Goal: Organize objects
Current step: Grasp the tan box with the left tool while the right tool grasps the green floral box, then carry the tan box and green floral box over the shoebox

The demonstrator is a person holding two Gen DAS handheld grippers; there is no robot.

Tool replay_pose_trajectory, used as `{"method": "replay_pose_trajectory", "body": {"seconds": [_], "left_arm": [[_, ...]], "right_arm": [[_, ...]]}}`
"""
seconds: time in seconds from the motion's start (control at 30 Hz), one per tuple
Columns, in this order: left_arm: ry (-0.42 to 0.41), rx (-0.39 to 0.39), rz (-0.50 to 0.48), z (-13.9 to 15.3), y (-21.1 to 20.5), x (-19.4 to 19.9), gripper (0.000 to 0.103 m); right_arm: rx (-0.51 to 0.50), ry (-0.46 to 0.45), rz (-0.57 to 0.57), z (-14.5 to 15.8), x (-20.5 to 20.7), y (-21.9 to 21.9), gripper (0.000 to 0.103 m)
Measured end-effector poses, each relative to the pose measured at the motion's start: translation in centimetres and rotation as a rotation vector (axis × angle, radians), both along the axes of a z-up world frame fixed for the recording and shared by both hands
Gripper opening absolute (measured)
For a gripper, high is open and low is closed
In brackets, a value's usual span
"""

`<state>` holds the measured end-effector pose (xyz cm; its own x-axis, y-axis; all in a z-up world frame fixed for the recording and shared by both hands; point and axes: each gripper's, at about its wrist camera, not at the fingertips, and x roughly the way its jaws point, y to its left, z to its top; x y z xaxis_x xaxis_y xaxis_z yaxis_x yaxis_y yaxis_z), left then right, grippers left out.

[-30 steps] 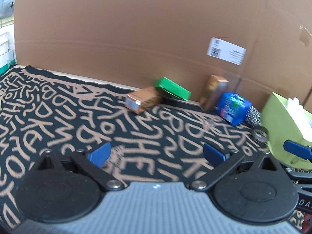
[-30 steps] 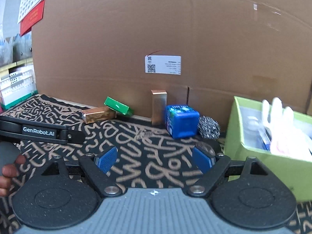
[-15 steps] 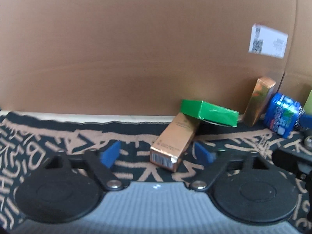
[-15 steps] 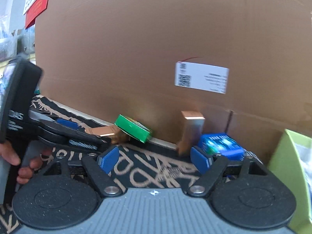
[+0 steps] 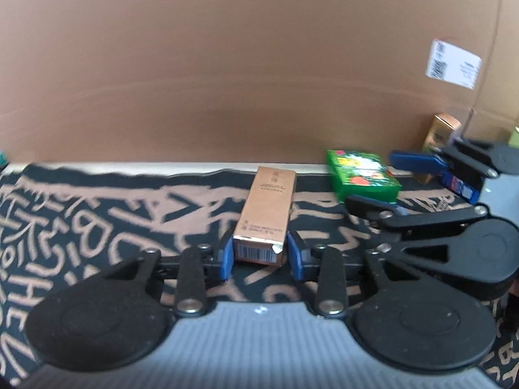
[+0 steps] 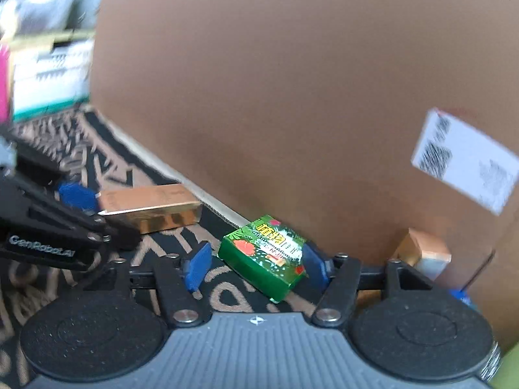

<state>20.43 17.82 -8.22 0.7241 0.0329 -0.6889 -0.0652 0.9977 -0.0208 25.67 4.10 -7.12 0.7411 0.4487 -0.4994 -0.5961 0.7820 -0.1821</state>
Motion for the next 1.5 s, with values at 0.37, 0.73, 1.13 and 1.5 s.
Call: {"method": "replay_pose_trajectory", "body": {"seconds": [0.37, 0.73, 1.13, 1.5], "left_arm": [[-0.003, -0.044, 0.105, 0.1, 2.3, -1.0, 0.034], [0.014, -0.056, -0.15, 0.1, -3.5, -4.8, 0.03], [-0.006, 0.032, -0.382, 0.0, -15.1, -9.9, 0.048], [0.019, 0.099, -0.329, -0.2, -16.9, -7.0, 0.045]], "right_arm": [[0.127, 0.203, -0.284, -0.3, 2.7, 1.2, 0.071], [0.11, 0.191, -0.137, 0.3, -7.1, -7.7, 0.071], [0.144, 0.198, -0.231, -0.4, -16.2, -17.8, 0.073], [0.171, 0.19, -0.235, -0.4, -16.4, -17.9, 0.078]]}}
